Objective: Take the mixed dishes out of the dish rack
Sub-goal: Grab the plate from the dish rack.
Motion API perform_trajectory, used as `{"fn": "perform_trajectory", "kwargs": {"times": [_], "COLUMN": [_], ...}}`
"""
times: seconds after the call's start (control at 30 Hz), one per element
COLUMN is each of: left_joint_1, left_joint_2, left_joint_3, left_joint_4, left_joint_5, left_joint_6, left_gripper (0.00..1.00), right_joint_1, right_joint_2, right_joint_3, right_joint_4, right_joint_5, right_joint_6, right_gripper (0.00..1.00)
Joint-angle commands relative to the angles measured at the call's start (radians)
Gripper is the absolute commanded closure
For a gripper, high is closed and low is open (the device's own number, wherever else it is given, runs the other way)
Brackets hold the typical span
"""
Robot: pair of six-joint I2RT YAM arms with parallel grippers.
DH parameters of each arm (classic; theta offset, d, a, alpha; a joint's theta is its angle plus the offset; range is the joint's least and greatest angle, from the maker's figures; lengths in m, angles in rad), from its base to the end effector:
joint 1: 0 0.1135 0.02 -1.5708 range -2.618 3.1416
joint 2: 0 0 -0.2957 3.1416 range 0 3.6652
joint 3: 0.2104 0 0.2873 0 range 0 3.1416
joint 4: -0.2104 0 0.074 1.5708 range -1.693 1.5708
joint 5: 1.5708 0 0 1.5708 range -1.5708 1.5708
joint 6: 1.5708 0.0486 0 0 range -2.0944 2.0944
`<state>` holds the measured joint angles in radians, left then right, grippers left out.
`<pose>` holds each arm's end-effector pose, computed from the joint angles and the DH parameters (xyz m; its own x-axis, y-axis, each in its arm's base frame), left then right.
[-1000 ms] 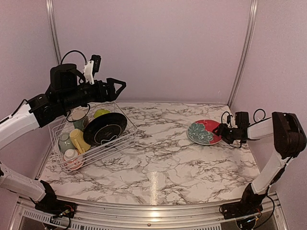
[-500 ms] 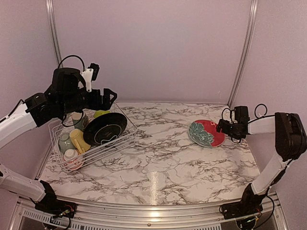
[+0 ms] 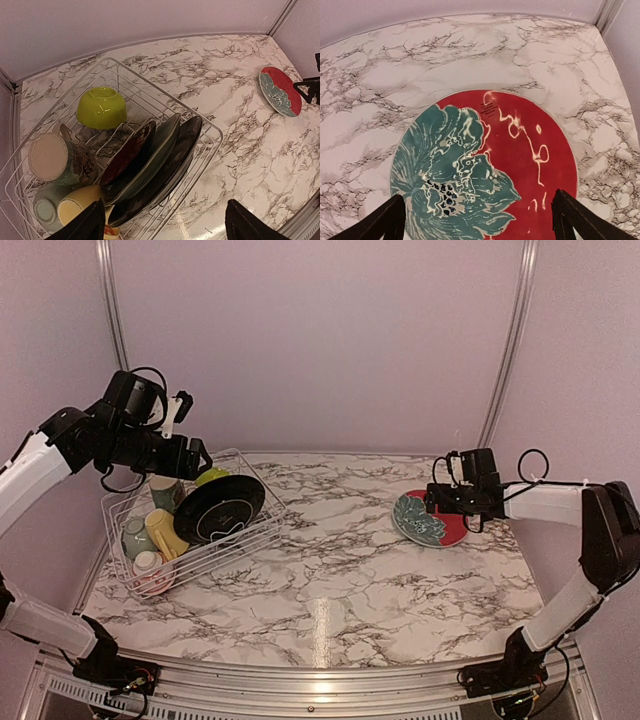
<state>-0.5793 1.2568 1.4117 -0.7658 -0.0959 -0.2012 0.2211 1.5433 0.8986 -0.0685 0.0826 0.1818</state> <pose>0.2513 -0.1588 0.4272 -0.5661 0.1326 -0.8136 0.3737 0.9210 -0.1099 0.3571 0.0762 0.2081 -0.6563 0.0372 -0.7536 -0.0397 0.9957 0.0836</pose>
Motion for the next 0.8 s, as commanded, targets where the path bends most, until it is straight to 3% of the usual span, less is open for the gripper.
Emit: {"fn": "perform_trajectory", "kwargs": {"times": [0.0,0.17,0.57,0.77], "left_joint_1": [0.046,0.05,0.049,0.05], "left_joint_2": [0.052,0.12,0.272,0.295], "left_joint_3": [0.048,0.062,0.14,0.135], "left_joint_4": [-0.156,-0.164,-0.168,-0.166], "left_joint_5": [0.155,0.168,0.157,0.17], "left_joint_6": [0.031,0.086,0.162,0.178], "left_gripper": [0.14,0.17,0.56,0.66], "right_joint_1": [0.062,0.119,0.135,0.136], "right_joint_2": [-0.017,-0.029,-0.048,-0.05], "right_joint_3": [0.054,0.057,0.066,0.055], "right_joint_4": [-0.01,-0.006,-0.013,-0.001], "right_joint_5": [-0.024,-0.034,-0.018,-0.029], "right_joint_6": [-0.03,-0.041,-0.067,-0.056], "right_gripper": [0.02,0.02,0.02,0.02]}}
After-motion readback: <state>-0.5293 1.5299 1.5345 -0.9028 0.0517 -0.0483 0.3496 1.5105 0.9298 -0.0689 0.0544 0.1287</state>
